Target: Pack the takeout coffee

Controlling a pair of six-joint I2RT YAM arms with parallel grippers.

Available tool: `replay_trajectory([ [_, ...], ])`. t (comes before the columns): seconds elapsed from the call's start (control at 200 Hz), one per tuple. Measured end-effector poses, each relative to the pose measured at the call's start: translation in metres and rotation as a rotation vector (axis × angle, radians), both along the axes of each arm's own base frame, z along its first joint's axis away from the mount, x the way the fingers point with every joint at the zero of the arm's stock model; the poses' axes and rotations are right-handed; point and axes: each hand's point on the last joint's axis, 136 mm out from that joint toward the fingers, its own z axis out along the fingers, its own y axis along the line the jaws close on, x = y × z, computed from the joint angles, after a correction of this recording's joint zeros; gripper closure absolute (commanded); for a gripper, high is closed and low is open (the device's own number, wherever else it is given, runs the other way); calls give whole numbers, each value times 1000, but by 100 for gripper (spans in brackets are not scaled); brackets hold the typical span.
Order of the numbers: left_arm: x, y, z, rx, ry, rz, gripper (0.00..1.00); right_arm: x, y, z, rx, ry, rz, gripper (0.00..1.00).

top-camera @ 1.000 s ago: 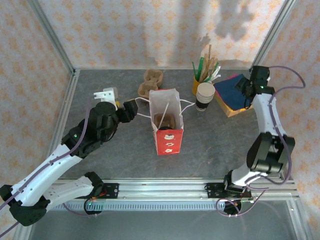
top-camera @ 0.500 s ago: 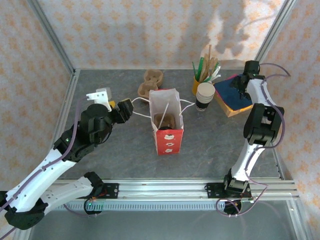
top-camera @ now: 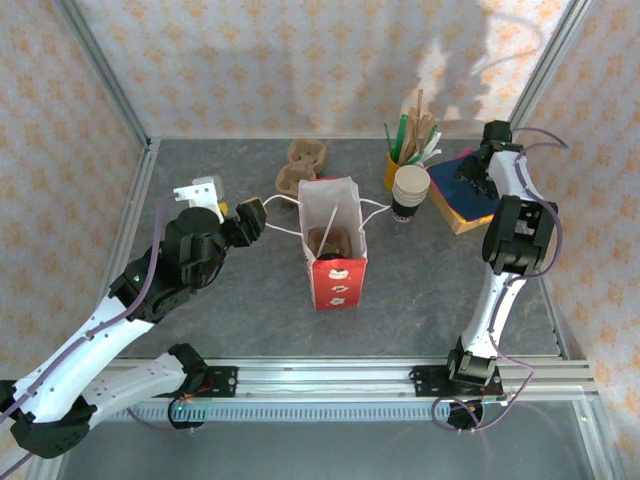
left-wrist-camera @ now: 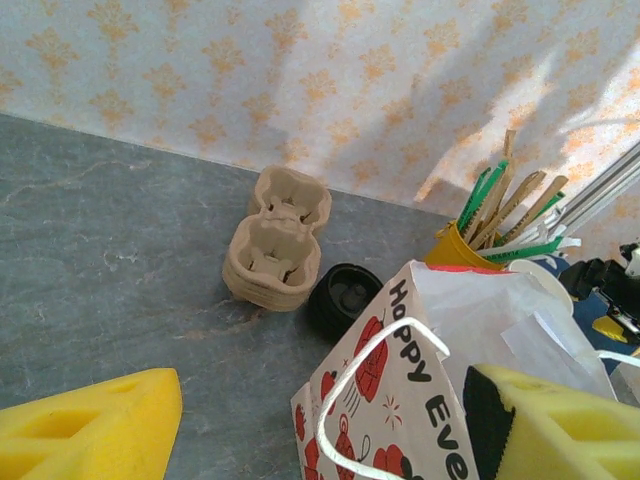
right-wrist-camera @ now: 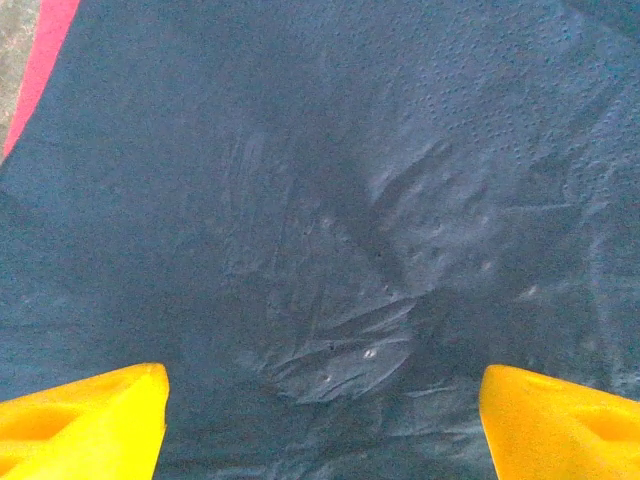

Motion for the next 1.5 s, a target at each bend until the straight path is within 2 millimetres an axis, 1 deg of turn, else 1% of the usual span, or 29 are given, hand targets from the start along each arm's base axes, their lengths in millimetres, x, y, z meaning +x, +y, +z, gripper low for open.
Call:
replay_trajectory([
  [0.155, 2, -2, -3, 8, 10, 0, 22, -2, 8, -16, -3, 50, 16, 22],
  [0.235, 2, -2, -3, 8, 11, 0, 22, -3, 9, -20, -14, 61, 19, 23],
  [0.42, 2, -2, -4, 8, 11, 0, 22, -4, 9, -22, -18, 68, 22, 36],
  [0.526, 2, -2, -4, 8, 11, 0, 22, -5, 9, -26, -17, 71, 21, 42],
  [0.621, 2, -2, -3, 8, 11, 0, 21, -6, 9, -27, -18, 70, 22, 46],
  [0.731, 3, -2, -5, 8, 11, -1, 20, -6, 9, -25, -18, 63, 22, 52],
  [0.826, 4, -4, -15, 18, 25, -4, 20, -8, 12, -22, -9, 52, 24, 57],
  [0.956, 6, -7, -26, 35, 49, -8, 20, -10, 15, -18, 5, 42, 31, 59],
  [1.116, 7, -8, -27, 33, 49, -11, 20, -10, 18, -9, 16, 23, 38, 64],
  [1.336, 8, -9, -28, 35, 52, -11, 20, -8, 20, 8, 20, -14, 43, 67],
  [1.497, 9, -10, -29, 38, 56, -13, 20, -8, 20, 11, 24, -24, 46, 69],
])
